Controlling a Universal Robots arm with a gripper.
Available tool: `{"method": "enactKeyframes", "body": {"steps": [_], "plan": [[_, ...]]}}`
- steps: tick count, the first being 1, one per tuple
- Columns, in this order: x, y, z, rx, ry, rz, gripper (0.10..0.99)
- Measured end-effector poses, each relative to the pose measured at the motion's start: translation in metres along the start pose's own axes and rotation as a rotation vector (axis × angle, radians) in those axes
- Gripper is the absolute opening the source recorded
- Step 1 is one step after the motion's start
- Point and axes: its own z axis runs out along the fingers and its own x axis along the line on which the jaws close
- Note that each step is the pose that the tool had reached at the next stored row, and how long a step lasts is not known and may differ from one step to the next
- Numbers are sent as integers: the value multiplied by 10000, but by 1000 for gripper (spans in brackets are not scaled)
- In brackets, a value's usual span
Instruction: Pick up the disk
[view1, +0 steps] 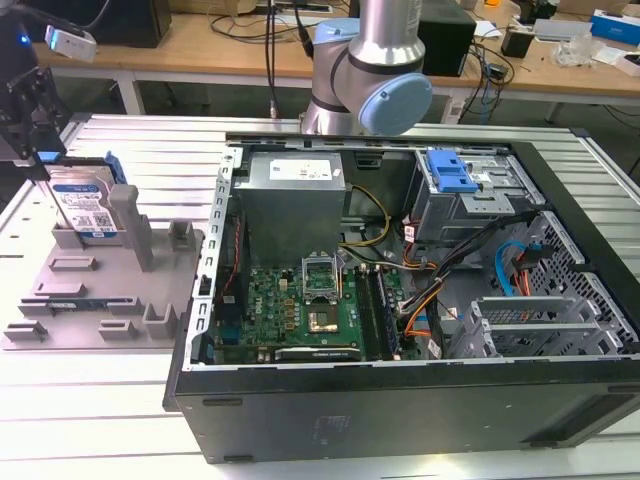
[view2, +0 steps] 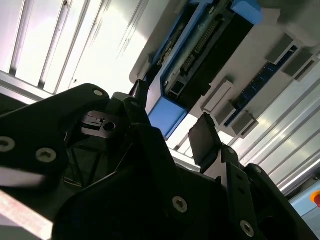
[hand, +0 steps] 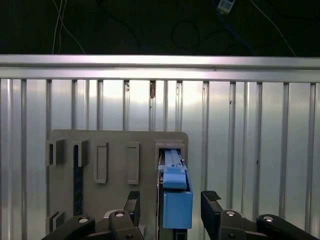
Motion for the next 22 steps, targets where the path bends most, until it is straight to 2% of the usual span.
{"method": "enactKeyframes", "body": {"steps": [2, 3, 4, 5, 22], "plan": [[-2, 0, 26, 1, 0, -5, 588], [-3, 0, 32, 1, 0, -6, 522], [-3, 0, 38, 1, 0, -7, 522], [-3, 0, 45, 1, 0, -9, 451], [-44, -2, 138, 0, 1, -19, 451]]}}
